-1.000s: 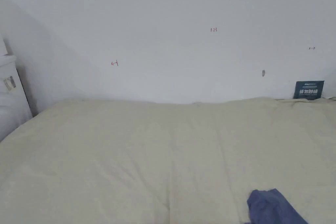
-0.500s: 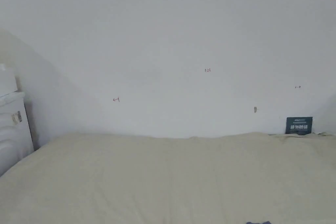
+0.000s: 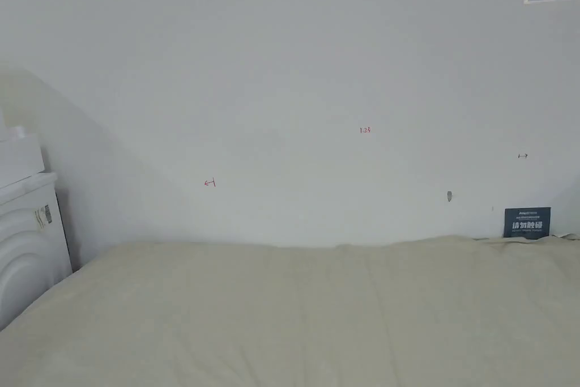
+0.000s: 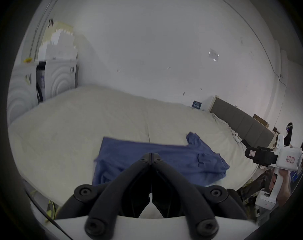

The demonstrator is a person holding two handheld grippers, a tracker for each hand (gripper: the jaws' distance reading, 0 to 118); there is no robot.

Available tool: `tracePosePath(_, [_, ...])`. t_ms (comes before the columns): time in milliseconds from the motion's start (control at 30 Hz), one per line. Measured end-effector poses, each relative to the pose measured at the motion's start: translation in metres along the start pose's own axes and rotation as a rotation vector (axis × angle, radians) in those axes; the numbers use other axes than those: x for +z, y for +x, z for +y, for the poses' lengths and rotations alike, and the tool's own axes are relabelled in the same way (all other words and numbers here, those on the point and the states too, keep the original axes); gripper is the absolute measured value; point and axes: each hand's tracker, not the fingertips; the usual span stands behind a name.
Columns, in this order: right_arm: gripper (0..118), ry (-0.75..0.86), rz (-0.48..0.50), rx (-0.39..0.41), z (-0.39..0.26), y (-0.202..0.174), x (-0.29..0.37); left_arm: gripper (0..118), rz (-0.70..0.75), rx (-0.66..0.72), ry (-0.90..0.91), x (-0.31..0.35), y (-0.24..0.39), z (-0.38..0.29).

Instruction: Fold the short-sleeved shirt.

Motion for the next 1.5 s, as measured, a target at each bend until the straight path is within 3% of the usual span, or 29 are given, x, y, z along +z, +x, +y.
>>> tracePosePath(300, [3, -0.001, 0.04, -0.08, -0.002, 0.003, -0.003, 0, 0.019, 0.033, -0.001, 0.004, -0.01, -0.005])
tracePosePath(500, [3, -0.003, 0.131, -0.156, -0.008, 0.005, -0.005, 1, 0.032, -0.02, 0.014, -0.002, -0.004, -0.004])
tracePosePath(567, [3, -0.011, 0.105, -0.167, -0.011, 0.004, -0.007, 1, 0.051, -0.033, -0.013, -0.011, -0.003, -0.003])
tracePosePath(700, [3, -0.076, 0.08, -0.056, -0.011, 0.002, -0.013, 4, 0.107, -0.088, -0.085, -0.043, -0.015, 0.01])
tracePosePath(833, [3, -0.091, 0.087, -0.049, -0.016, 0.003, -0.018, 31, 0.055, -0.042, -0.105, -0.099, -0.048, 0.032])
tracePosePath(900, [3, -0.105, 0.088, -0.079, -0.019, 0.008, -0.023, 71, 0.08, -0.049, -0.162, -0.141, -0.063, 0.042])
tracePosePath(967, [3, -0.136, 0.07, -0.09, -0.02, 0.013, -0.03, 96, 0.113, -0.105, -0.238, -0.184, -0.078, 0.049])
tracePosePath(1100, [3, -0.181, 0.02, -0.092, -0.021, 0.024, -0.04, 97, 0.196, -0.165, -0.369, -0.259, -0.106, 0.055])
tracePosePath(1267, [3, -0.234, -0.03, -0.171, -0.024, 0.042, -0.057, 96, 0.228, -0.116, -0.456, -0.31, -0.128, 0.053])
tracePosePath(1400, [4, -0.262, -0.065, -0.167, -0.027, 0.054, -0.069, 94, 0.243, -0.126, -0.535, -0.339, -0.138, 0.045])
tracePosePath(1500, [4, -0.289, -0.078, -0.167, -0.028, 0.058, -0.075, 81, 0.274, -0.173, -0.526, -0.338, -0.126, 0.042])
